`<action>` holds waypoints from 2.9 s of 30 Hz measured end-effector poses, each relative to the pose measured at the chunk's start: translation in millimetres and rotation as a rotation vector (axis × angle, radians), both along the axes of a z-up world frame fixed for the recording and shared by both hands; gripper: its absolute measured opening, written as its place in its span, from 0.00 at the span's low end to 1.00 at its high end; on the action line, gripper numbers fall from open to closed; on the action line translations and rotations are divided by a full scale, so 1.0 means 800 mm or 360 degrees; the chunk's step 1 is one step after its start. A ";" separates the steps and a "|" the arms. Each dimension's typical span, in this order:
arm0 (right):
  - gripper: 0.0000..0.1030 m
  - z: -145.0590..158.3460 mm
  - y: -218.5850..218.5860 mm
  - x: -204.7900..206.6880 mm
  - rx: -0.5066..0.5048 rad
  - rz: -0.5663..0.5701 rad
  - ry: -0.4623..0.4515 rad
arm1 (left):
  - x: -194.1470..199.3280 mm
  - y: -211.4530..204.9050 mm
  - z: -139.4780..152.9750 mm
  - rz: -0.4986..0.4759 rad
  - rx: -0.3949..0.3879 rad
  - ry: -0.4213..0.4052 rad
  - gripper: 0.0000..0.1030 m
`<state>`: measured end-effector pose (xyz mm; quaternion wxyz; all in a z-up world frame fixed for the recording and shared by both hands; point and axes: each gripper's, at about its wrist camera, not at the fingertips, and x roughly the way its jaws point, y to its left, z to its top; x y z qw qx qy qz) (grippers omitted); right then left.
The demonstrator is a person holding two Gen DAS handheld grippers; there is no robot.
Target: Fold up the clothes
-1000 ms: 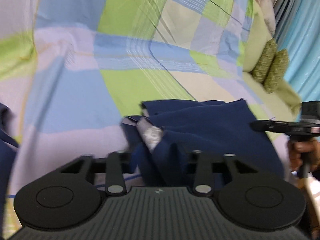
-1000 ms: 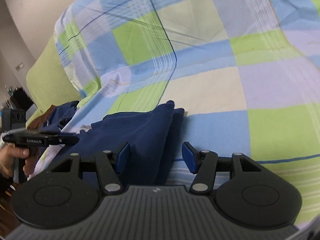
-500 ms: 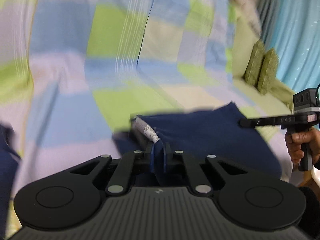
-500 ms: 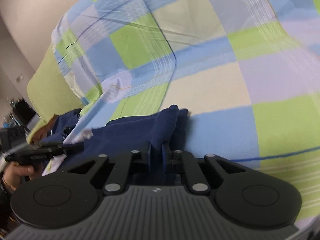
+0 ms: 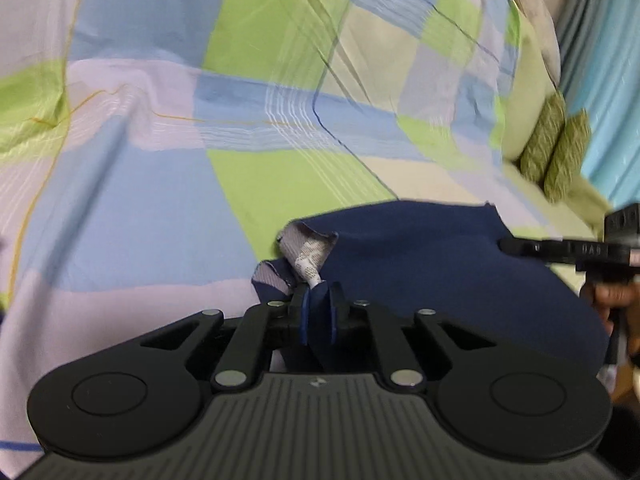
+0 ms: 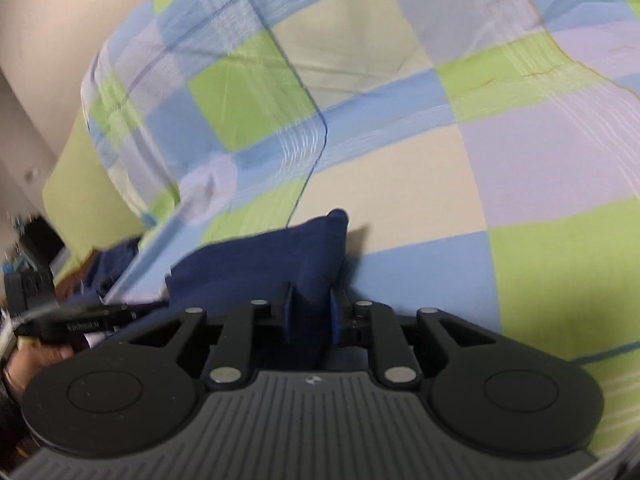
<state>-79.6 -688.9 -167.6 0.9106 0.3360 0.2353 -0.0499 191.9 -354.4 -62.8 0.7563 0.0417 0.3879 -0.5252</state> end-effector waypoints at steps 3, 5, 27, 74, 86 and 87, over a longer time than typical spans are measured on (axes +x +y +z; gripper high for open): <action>0.15 0.009 0.002 0.005 -0.0041 0.0027 0.0037 | -0.002 -0.007 0.007 -0.0024 0.0071 -0.0038 0.19; 0.31 0.017 -0.001 0.003 -0.0055 -0.0007 0.0082 | -0.003 -0.005 0.012 -0.0003 0.0084 -0.0052 0.26; 0.26 0.054 0.244 -0.054 -0.0818 0.0291 0.0086 | -0.177 0.042 0.012 -0.0244 0.0132 -0.0590 0.26; 0.23 0.040 0.184 -0.114 -0.0803 0.0213 0.0024 | -0.259 -0.024 0.044 -0.0569 0.0159 -0.0695 0.10; 0.24 0.058 0.132 -0.091 -0.0786 0.0197 -0.0056 | -0.219 -0.086 0.038 -0.0513 0.0168 -0.0707 0.10; 0.24 0.063 0.126 -0.088 -0.0791 0.0170 -0.0086 | -0.216 -0.087 0.043 -0.0486 0.0151 -0.0720 0.10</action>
